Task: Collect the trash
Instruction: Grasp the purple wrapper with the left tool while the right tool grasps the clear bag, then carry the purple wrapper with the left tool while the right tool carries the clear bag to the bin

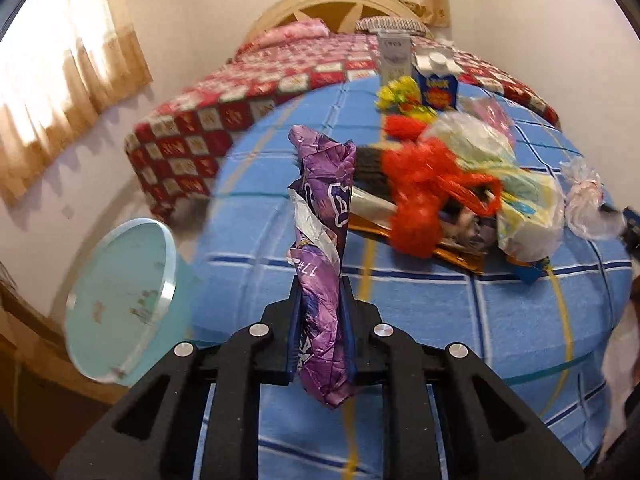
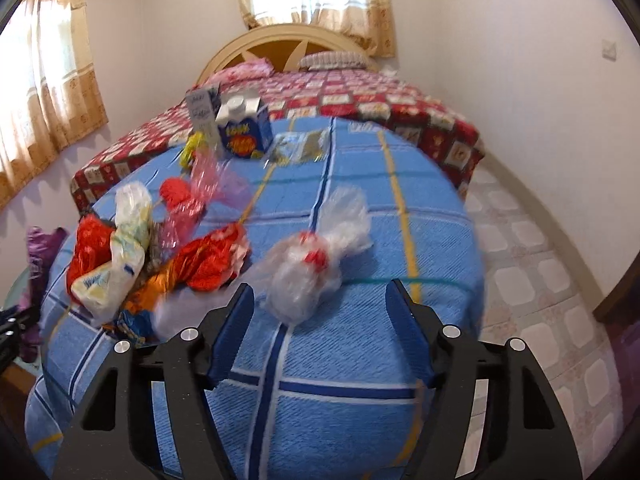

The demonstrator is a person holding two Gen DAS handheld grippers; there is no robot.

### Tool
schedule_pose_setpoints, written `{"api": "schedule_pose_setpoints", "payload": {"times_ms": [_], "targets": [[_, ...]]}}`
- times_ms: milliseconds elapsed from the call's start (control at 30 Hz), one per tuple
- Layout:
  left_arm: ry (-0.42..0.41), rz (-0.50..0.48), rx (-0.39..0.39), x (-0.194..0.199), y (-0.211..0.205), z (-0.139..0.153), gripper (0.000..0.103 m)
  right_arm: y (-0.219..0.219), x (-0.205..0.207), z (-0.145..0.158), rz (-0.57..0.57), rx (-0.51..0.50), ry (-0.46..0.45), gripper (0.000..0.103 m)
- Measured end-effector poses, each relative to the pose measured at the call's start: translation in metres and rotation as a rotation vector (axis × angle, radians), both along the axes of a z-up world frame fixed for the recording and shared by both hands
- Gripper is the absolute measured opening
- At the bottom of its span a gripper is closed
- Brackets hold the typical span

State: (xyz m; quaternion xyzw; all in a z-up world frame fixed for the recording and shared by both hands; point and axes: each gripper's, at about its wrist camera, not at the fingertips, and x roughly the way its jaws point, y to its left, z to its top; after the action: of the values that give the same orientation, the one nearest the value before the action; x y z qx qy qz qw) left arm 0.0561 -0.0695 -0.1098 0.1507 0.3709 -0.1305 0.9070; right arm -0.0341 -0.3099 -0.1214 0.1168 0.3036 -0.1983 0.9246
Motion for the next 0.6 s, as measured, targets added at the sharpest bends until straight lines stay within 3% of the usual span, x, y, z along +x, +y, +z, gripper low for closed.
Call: {"api": "schedule_pose_setpoints", "payload": {"times_ms": [133, 233, 333, 367, 500, 600], "targets": [[-0.085, 0.035, 0.038, -0.001, 0.019, 0.019, 0.017, -0.005, -0.001, 0.013, -0.033, -0.012, -0.019, 0.068], [-0.120, 0.085, 0.061, 0.009, 0.034, 0.024, 0.017, -0.009, 0.013, 0.006, -0.036, 0.003, 0.023, 0.068], [-0.102, 0.123, 0.064, 0.021, 0.047, 0.021, 0.017, -0.014, 0.035, -0.018, 0.001, 0.063, 0.107, 0.045], [-0.096, 0.132, 0.067, 0.024, 0.051, 0.020, 0.017, -0.014, 0.036, -0.021, 0.019, 0.073, 0.102, 0.030], [-0.109, 0.152, 0.095, 0.028, 0.065, 0.020, 0.017, -0.006, 0.030, -0.007, 0.062, 0.055, 0.059, 0.026], [-0.117, 0.175, 0.108, 0.030, 0.082, 0.021, 0.017, 0.011, 0.021, 0.025, 0.093, -0.015, -0.003, 0.026]]}}
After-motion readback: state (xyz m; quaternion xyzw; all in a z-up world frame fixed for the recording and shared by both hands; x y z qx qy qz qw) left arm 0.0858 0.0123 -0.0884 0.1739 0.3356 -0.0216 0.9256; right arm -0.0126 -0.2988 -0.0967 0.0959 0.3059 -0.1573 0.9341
